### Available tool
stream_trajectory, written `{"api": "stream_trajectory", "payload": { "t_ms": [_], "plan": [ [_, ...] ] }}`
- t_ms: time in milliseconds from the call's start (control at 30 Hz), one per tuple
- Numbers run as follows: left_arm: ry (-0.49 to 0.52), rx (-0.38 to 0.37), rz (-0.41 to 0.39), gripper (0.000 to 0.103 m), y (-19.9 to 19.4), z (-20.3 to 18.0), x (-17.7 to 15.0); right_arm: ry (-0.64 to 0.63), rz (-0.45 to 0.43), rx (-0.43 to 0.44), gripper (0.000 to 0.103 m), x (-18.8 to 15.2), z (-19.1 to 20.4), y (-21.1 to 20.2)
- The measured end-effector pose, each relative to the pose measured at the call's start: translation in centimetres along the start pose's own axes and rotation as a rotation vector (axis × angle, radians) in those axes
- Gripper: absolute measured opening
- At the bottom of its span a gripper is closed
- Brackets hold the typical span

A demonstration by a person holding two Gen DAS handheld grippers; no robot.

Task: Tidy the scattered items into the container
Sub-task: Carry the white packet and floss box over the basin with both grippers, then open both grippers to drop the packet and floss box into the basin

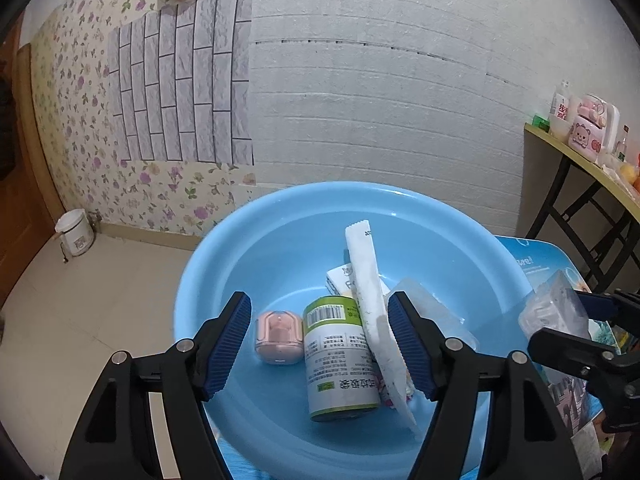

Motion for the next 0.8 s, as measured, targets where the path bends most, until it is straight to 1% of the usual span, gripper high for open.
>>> {"api": "stream_trajectory", "payload": {
  "t_ms": [67, 233, 433, 533, 800],
  "plan": [
    [-0.007, 0.005, -0.005, 0.073, -0.3, 0.5, 0.0, -0.004, -0.001, 0.003, 0.082, 0.1, 0.3, 0.2],
    [-0.031, 0.026, 0.001, 0.073, -0.6, 1.9, -0.5, -0.036, -0.017, 0.021, 0.082, 0.5, 1.8, 0.3],
    [-0.050, 0.027, -0.008, 0.073, -1.0, 2.6, -0.3, -0.078, -0.017, 0.021, 0.082, 0.9, 3.2, 0.6],
    [-0.049, 0.026, -0.019, 0.073, -1.3, 2.7, 0.0, -0.082, -0.012, 0.019, 0.082, 1.7, 3.2, 0.9],
    [-0.058, 0.035, -0.037, 0.073, -1.7, 4.1, 0.9, -0.145, -0.018, 0.035, 0.082, 3.5, 5.3, 2.5]
  ]
}}
Point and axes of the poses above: each gripper's, at about its wrist camera, not at the fingertips, and y roughly the way its jaws point, z to its left, x to its top, the point moved 7 cm from there along y, roughly the way its jaws point, and after that the axes turned 1 degree about z, right-handed, at the moved point
